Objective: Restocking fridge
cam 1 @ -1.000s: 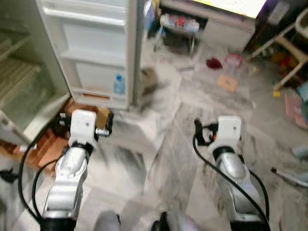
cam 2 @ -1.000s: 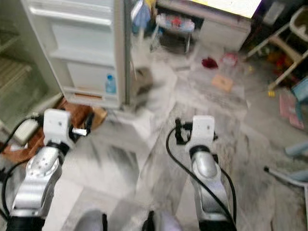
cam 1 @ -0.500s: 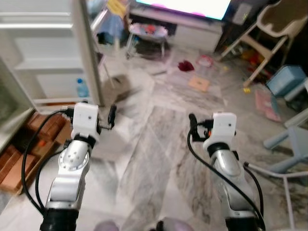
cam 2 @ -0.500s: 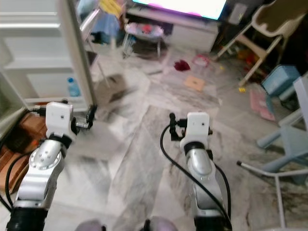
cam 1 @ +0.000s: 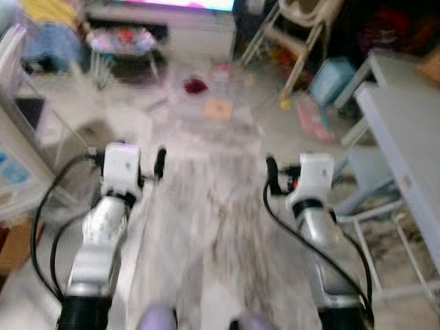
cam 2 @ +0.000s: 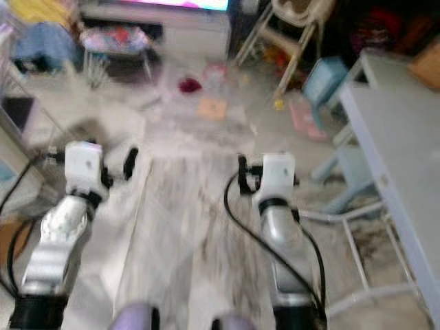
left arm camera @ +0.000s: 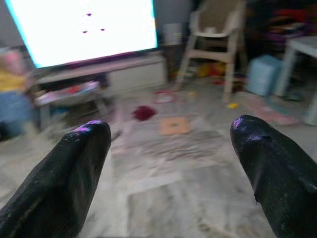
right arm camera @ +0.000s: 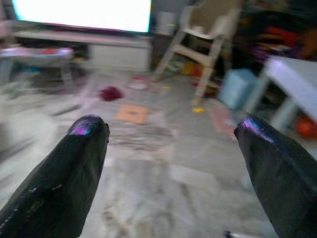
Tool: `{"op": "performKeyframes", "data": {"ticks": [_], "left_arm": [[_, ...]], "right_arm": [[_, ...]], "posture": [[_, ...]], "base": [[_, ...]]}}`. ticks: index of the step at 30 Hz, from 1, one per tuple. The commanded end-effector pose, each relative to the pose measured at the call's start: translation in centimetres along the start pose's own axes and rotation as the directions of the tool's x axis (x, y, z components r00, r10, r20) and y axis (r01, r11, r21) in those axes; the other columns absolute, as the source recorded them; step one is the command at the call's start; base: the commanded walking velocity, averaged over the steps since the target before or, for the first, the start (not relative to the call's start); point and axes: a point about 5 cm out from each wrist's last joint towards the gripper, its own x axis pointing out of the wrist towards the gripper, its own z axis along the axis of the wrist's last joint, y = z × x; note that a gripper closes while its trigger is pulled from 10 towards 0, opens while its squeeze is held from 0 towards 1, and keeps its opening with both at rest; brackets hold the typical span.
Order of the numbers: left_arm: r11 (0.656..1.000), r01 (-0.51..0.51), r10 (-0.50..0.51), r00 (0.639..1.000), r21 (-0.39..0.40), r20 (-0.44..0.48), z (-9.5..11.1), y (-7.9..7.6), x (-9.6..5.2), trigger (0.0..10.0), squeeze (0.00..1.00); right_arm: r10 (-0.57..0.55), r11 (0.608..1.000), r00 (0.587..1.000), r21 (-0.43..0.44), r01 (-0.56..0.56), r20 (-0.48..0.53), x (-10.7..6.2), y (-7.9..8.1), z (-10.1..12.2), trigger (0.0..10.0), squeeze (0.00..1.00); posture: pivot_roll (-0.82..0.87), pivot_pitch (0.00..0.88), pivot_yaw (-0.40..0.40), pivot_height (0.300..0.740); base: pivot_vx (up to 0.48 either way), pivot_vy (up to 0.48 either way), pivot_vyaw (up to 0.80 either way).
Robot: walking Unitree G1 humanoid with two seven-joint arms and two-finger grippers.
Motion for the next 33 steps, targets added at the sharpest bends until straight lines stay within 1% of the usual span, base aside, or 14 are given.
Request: {"op": "performKeyframes", "data": {"ticks": [1,3,5,7,8,11,15,16,20,25,27,29,31,33], "left_arm": [[0.998,0.061,-0.061,0.998,-0.003,0.007,0.1,-1.4,0.3,10.0,0.0],[0.997,0.072,-0.072,0.997,0.001,0.016,0.3,-1.6,0.5,10.0,0.0],[0.998,0.061,-0.061,0.998,-0.033,0.012,0.4,-1.6,1.0,10.0,0.0],[0.998,0.058,-0.057,0.998,-0.039,0.012,0.4,-1.5,1.1,10.0,0.0],[0.997,0.05,-0.05,0.999,-0.056,0.012,0.4,-1.4,1.2,10.0,0.0],[0.997,0.039,-0.038,0.999,-0.063,0.017,0.6,-1.2,1.4,10.0,0.0],[0.997,0.031,-0.03,0.999,-0.066,0.016,0.5,-1.1,1.4,10.0,0.0],[0.998,0.033,-0.032,0.999,-0.051,0.02,0.6,-1.0,1.4,10.0,0.0],[0.998,0.035,-0.033,0.999,-0.053,0.035,0.8,-1.2,1.4,10.0,0.0],[0.996,0.027,-0.022,0.998,-0.081,0.061,1.3,-1.1,1.7,10.0,0.0],[0.996,0.024,-0.019,0.998,-0.082,0.062,1.4,-1.0,1.8,10.0,0.0],[0.998,0.033,-0.029,0.997,-0.048,0.071,1.4,-1.1,1.8,10.0,0.0],[0.996,0.057,-0.051,0.995,-0.062,0.089,1.6,-1.5,1.7,10.0,0.0],[0.996,0.072,-0.066,0.993,-0.051,0.101,1.8,-1.8,1.6,10.0,0.0]], "right_arm": [[-0.055,0.998,0.998,-0.015,0.055,-0.001,-0.5,-1.6,-0.2,10.0,0.0],[-0.062,0.998,0.998,-0.015,0.062,-0.006,-0.7,-1.6,-0.4,10.0,0.0],[-0.063,0.998,0.998,-0.013,0.063,-0.006,-0.7,-1.5,-0.4,10.0,0.0],[-0.062,0.998,0.998,-0.013,0.062,-0.005,-0.6,-1.4,-0.3,10.0,0.0],[-0.06,0.998,0.998,-0.013,0.06,0.004,-0.4,-1.3,-0.1,10.0,0.0],[-0.058,0.998,0.998,-0.016,0.058,0.016,-0.2,-1.3,0.2,10.0,0.0],[-0.059,0.998,0.998,-0.02,0.06,0.021,-0.1,-1.5,0.2,10.0,0.0],[-0.062,0.998,0.998,-0.021,0.062,0.022,-0.1,-1.6,0.2,10.0,0.0],[-0.055,0.998,0.998,-0.021,0.056,0.027,-0.1,-1.4,0.3,10.0,0.0],[-0.043,0.999,0.998,-0.017,0.044,0.044,-0.1,-1.1,0.6,10.0,0.0],[-0.04,0.999,0.998,-0.026,0.041,0.049,-0.1,-1.2,0.6,10.0,0.0],[-0.039,0.999,0.998,-0.028,0.041,0.051,-0.1,-1.1,0.6,10.0,0.0],[-0.039,0.999,0.998,-0.034,0.041,0.057,-0.1,-1.2,0.7,10.0,0.0],[-0.04,0.998,0.998,-0.035,0.042,0.057,-0.1,-1.1,0.7,10.0,0.0]], "posture": [[0.0,0.11,-0.067,0.74],[0.0,0.104,-0.064,0.74],[0.0,0.098,-0.062,0.74],[0.0,0.097,-0.062,0.74],[0.0,0.095,-0.062,0.74],[0.0,0.093,-0.064,0.74],[0.0,0.093,-0.064,0.74],[0.01,0.093,-0.064,0.74],[0.0,0.092,-0.061,0.74],[0.0,0.092,-0.061,0.74],[0.0,0.092,-0.061,0.74],[0.0,0.093,-0.059,0.74],[0.0,0.092,-0.059,0.74],[0.0,0.092,-0.059,0.74]], "base": [[0.48,0.0,-0.8],[0.48,0.0,-0.8],[0.471,0.0,-0.8],[0.461,0.0,-0.8],[0.379,0.296,-0.8],[0.348,0.331,-0.8],[0.296,0.377,-0.8],[0.277,0.394,-0.8],[0.0,0.416,-0.8],[0.0,0.419,-0.8],[0.0,0.429,0.0],[0.0,0.437,0.0],[0.148,0.403,0.0],[0.369,0.189,0.0]]}}
